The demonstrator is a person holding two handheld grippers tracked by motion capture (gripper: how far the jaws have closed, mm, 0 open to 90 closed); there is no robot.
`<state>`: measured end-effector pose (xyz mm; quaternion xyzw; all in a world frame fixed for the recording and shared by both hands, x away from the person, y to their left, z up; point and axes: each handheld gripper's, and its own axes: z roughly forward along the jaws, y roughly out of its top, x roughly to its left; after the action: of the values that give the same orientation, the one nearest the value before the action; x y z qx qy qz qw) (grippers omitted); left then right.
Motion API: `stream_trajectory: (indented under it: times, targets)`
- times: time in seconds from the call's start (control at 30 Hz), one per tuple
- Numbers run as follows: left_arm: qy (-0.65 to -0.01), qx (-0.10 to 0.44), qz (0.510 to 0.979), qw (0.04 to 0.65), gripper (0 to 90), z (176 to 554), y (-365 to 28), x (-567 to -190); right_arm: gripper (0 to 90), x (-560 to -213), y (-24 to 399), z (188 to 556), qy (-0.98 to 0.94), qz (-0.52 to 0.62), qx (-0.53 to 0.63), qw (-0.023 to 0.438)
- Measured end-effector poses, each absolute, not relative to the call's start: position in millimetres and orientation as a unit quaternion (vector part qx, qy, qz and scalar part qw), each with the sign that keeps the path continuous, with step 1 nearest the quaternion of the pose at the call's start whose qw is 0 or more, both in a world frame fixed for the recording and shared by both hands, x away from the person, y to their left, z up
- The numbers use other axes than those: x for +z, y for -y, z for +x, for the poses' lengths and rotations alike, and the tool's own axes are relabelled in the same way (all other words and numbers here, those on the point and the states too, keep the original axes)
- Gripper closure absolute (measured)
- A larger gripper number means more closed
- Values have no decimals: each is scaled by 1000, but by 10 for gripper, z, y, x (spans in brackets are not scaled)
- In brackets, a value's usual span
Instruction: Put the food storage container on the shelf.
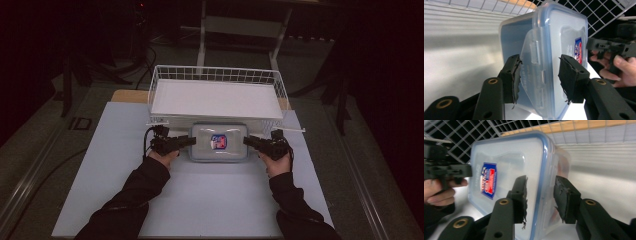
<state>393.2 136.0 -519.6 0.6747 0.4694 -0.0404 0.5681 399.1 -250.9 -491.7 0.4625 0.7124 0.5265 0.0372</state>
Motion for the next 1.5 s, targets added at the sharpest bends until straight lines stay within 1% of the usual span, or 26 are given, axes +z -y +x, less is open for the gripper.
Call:
stream_trajectory:
  times: [0.03,0.07,0.1,0.23,0.27,0.3,0.33,0.4,0.5,0.6,0.63,0.73,0.97,1.07,1.1,1.17,1.2,1.23,1.27,1.3,1.33,1.37,1.4,1.43,1.47,1.5]
  targets:
    - [-469,-40,675,568,521,3932,-1360,-5196,611,-4917,2509,3991,-712,462,527,37]
    - [-471,-34,671,571,513,3933,-1341,-5216,542,-4927,2467,3997,-717,463,519,42]
    - [-471,-34,671,571,496,3933,-1341,-5216,532,-4939,2448,3990,-718,464,517,48]
    - [-478,-20,660,579,480,3937,-1326,-5234,512,-4966,2428,3980,-711,472,519,58]
    - [-481,0,660,577,480,3928,-1306,-5212,506,-4961,2417,3979,-710,473,517,64]
    - [-481,0,660,577,481,3928,-1306,-5212,506,-4961,2417,3979,-710,473,517,64]
    - [-481,22,667,569,484,3922,-1286,-5187,497,-4950,2395,3984,-714,474,510,76]
    - [-481,22,667,569,490,3922,-1286,-5187,497,-4950,2389,3989,-715,474,508,79]
    - [-482,47,670,563,478,3918,-1239,-5169,454,-4953,2374,4025,-712,480,505,87]
    - [-482,52,670,562,467,3911,-1231,-5166,442,-4955,2372,4027,-710,482,505,90]
    - [-479,55,671,563,455,3896,-1235,-5154,414,-4949,2362,4007,-713,478,502,103]
    - [-475,61,673,564,384,3862,-1243,-5125,398,-4925,2350,3951,-719,468,499,121]
    - [-443,35,686,576,285,3688,-1341,-5046,392,-4833,2272,3758,-730,444,504,125]
    - [-437,29,686,582,197,3636,-1369,-5033,397,-4783,2233,3680,-731,435,512,123]
    - [-435,28,688,580,197,3611,-1378,-5020,408,-4760,2213,3639,-728,432,519,116]
    - [-424,25,700,574,126,3512,-1406,-4987,440,-4706,2109,3512,-738,411,524,106]
    - [-424,25,700,574,70,3512,-1406,-4987,456,-4699,2073,3479,-742,406,524,101]
    - [-419,22,702,575,70,3477,-1409,-4978,456,-4699,2073,3479,-742,406,524,101]
    - [-415,19,708,571,9,3445,-1415,-4962,480,-4697,2040,3452,-746,402,523,95]
    - [-410,30,710,572,1,3359,-1437,-4917,543,-4711,1978,3405,-754,393,520,88]
    - [-410,30,710,572,1,3359,-1437,-4917,543,-4711,1978,3405,-754,393,520,88]
    - [-408,36,711,571,0,3313,-1447,-4889,656,-4745,1923,3379,-762,382,516,79]
    - [-406,43,714,569,0,3264,-1455,-4859,656,-4745,1923,3379,-762,382,516,79]
    - [-397,55,723,563,0,3164,-1466,-4813,766,-4785,1869,3362,-773,375,506,74]
    - [-397,55,723,563,0,3164,-1466,-4813,766,-4785,1869,3362,-773,375,506,74]
    - [-392,55,726,562,0,3113,-1475,-4800,862,-4828,1826,3358,-780,372,497,73]
